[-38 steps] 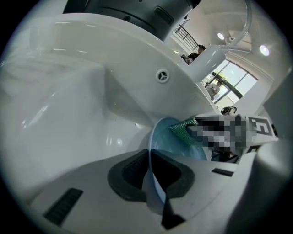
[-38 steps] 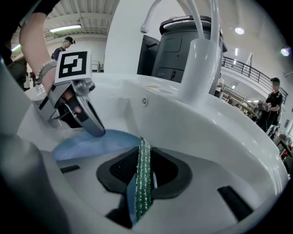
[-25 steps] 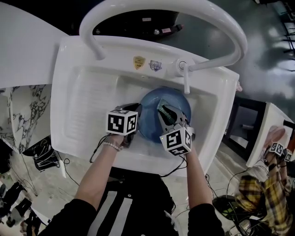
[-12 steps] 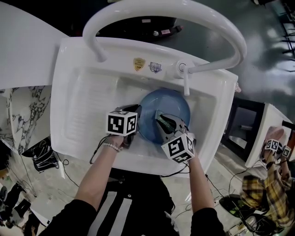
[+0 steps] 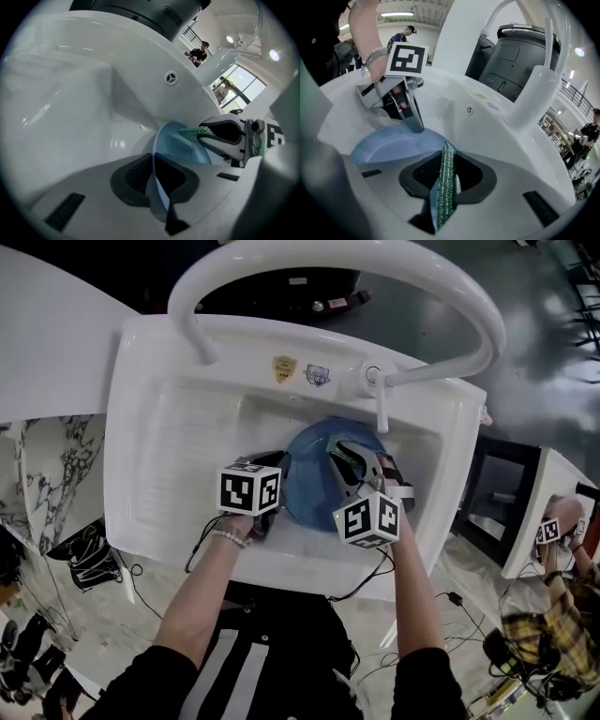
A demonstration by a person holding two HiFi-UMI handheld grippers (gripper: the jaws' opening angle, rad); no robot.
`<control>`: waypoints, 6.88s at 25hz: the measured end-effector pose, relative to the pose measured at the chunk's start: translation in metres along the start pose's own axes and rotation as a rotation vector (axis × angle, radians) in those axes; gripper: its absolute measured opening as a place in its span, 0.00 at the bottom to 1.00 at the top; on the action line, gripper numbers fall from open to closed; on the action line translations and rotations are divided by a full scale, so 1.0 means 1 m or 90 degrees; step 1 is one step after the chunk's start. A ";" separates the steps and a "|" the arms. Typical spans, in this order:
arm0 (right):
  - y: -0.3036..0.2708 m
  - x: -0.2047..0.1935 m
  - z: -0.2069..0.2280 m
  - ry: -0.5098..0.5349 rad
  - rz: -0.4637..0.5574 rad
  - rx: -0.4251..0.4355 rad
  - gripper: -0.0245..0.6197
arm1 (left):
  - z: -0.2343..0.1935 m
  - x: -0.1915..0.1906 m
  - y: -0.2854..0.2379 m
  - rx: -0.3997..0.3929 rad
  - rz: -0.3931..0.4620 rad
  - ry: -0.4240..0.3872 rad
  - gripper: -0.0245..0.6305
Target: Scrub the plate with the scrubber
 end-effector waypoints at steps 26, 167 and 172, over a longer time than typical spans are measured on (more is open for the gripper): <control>0.016 -0.031 -0.041 -0.149 -0.030 0.119 0.18 | 0.000 0.001 -0.004 -0.009 0.003 -0.001 0.07; 0.239 0.136 -0.006 -0.427 0.315 -0.196 0.18 | 0.153 0.045 0.296 -0.083 0.417 -0.410 0.04; 0.238 0.134 -0.009 -0.423 0.304 -0.186 0.18 | 0.153 0.044 0.293 -0.088 0.412 -0.413 0.04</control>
Point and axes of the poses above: the fingertips, and each gripper's own axes: y backward along the fingers, z to its right, x out of its top, the point moved 9 cm from there along y, backward along the fingers, and after that the axes turned 4 degrees about -z, right-handed, at the moved point
